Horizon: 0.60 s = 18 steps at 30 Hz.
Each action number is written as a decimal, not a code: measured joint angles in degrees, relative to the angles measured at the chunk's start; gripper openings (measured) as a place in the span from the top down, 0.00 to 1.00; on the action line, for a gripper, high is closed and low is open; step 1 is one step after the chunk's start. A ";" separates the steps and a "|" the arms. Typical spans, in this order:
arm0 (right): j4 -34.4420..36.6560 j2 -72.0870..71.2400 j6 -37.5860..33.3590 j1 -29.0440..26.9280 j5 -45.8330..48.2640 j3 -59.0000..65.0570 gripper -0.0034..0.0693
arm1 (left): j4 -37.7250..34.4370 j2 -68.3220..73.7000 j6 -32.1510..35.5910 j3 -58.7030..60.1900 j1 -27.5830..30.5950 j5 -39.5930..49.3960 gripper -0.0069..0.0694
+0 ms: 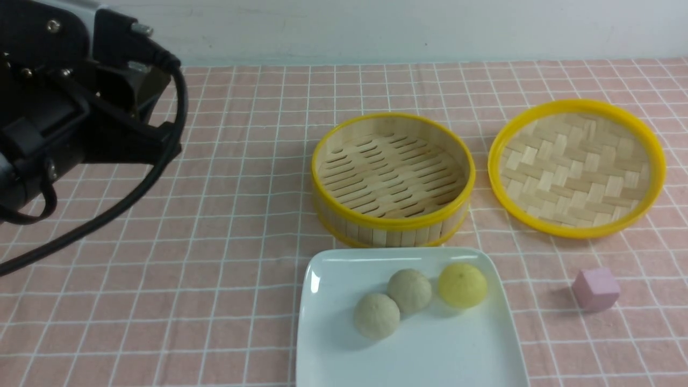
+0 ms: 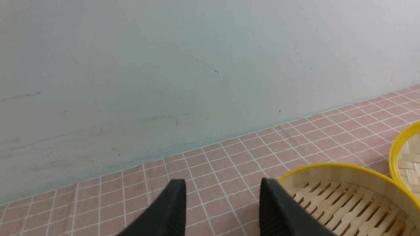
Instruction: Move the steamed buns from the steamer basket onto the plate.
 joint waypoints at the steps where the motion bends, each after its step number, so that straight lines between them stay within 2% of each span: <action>1: 0.00 -0.10 0.00 0.00 0.00 0.28 0.30 | 0.00 0.00 0.00 0.00 0.00 0.00 0.47; 8: -4.95 -3.80 0.00 0.00 -4.19 3.82 0.30 | 0.00 0.00 0.00 0.00 0.00 0.00 0.47; 18: -9.35 -4.99 0.00 0.00 -1.76 3.82 0.30 | 0.00 0.00 0.00 0.00 0.00 0.00 0.47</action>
